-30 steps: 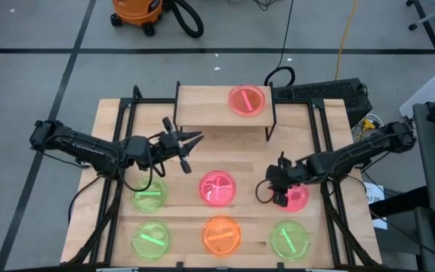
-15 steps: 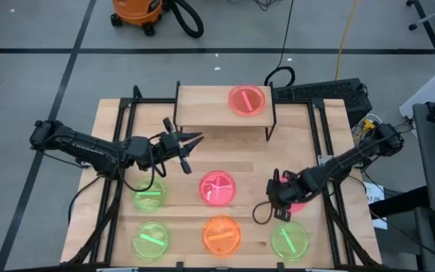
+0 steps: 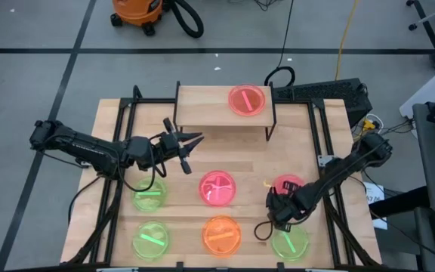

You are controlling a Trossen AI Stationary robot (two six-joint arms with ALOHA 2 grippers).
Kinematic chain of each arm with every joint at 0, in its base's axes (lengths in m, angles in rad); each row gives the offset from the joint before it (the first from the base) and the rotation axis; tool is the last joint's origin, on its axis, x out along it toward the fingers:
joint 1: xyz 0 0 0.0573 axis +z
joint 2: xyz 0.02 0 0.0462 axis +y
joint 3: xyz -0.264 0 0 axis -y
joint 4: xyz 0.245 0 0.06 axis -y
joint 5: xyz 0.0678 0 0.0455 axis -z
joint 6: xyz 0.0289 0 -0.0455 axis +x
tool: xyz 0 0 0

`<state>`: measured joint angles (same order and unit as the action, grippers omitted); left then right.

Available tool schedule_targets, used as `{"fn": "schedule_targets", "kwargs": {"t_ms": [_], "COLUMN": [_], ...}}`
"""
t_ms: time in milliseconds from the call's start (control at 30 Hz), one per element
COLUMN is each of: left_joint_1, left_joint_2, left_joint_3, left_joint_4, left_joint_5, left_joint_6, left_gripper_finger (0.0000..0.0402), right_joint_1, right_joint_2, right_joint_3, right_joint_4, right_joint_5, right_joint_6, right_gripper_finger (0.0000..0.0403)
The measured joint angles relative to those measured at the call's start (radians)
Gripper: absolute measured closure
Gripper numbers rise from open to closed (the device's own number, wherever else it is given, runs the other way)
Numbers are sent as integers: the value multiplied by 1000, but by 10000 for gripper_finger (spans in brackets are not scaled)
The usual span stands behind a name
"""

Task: Place and stack plates onto a shelf
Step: Stack the pink plate on top of the pink plate on the shelf

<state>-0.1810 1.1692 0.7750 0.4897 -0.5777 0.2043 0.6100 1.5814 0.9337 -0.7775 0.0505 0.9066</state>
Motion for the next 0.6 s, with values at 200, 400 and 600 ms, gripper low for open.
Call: {"fn": "schedule_targets", "kwargs": {"t_ms": [200, 400, 600], "left_joint_1": [0, 0, -5], "left_joint_2": [0, 0, 0], "left_joint_3": [0, 0, 0], "left_joint_4": [0, -16, -24], "left_joint_5": [0, 1, 2], "left_joint_6": [-5, -31, -38], "left_gripper_finger": [337, 337, 337], "right_joint_1": [7, 7, 7], "right_joint_2": [42, 50, 50], "right_joint_3": [0, 0, 0], "right_joint_4": [22, -66, -114], "right_joint_5": [3, 27, 36], "right_joint_6": [36, 108, 148], "right_gripper_finger": [332, 332, 341]}}
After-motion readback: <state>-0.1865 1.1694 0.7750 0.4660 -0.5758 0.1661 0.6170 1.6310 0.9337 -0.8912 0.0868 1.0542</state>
